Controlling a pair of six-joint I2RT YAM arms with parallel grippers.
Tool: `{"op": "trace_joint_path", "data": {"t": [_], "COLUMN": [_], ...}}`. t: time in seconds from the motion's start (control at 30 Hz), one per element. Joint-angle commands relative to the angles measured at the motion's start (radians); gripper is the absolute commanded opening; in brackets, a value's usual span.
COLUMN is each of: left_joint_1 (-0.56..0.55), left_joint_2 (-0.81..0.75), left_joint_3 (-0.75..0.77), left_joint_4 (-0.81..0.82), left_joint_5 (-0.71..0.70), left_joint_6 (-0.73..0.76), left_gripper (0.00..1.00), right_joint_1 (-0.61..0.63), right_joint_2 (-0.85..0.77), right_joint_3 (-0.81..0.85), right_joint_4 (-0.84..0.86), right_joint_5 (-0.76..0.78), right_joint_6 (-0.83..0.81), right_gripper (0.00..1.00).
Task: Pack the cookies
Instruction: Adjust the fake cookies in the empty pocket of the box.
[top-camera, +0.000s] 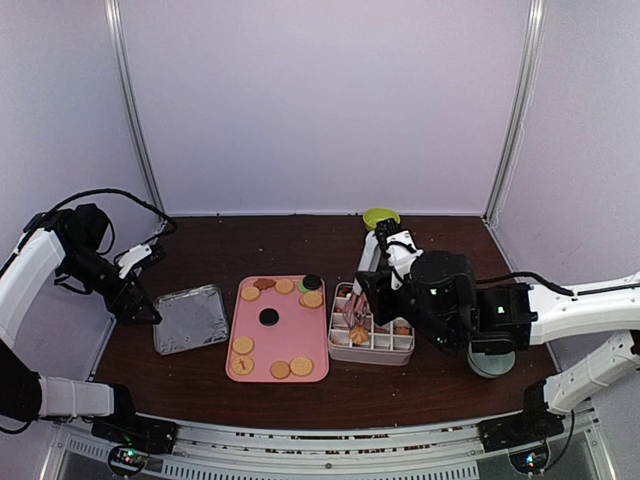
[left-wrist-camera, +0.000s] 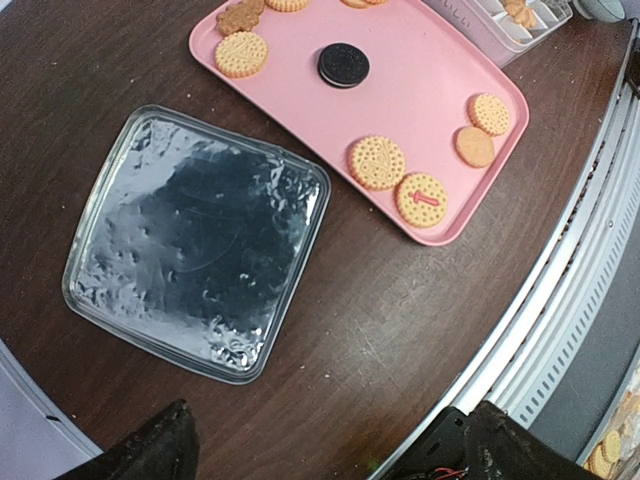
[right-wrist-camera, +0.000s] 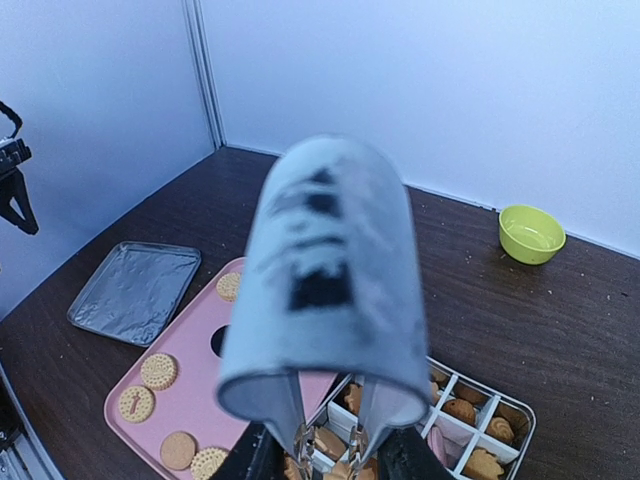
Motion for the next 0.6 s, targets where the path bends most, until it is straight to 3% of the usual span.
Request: {"op": "trace_joint_path", "data": {"t": [0.0,0.3,0.57], "left_joint_1": [0.008,0.008,0.008], "left_joint_2": [-0.016,-0.02,-0.016], "left_joint_3": [0.016,0.01,0.009], "left_joint_4": [-0.002,-0.001,0.001], "left_joint_5": [0.004,-0.002,0.001], "left_joint_6": [0.009,0.014,0.015], "left_gripper": [0.96,0.95,0.95], "right_joint_1": [-0.028,-0.07,-0.074], "right_joint_2": [0.075,0.208,0.157], "right_joint_3": [0.077,0.131,0.042], "right_joint_4": [0.038,0.056,0.061], "right_joint_5": [-0.013,-0.043,-0.059], "right_joint_6": [-0.029,-0.062,-0.014], "right_gripper": [0.32,0.3,0.28]}}
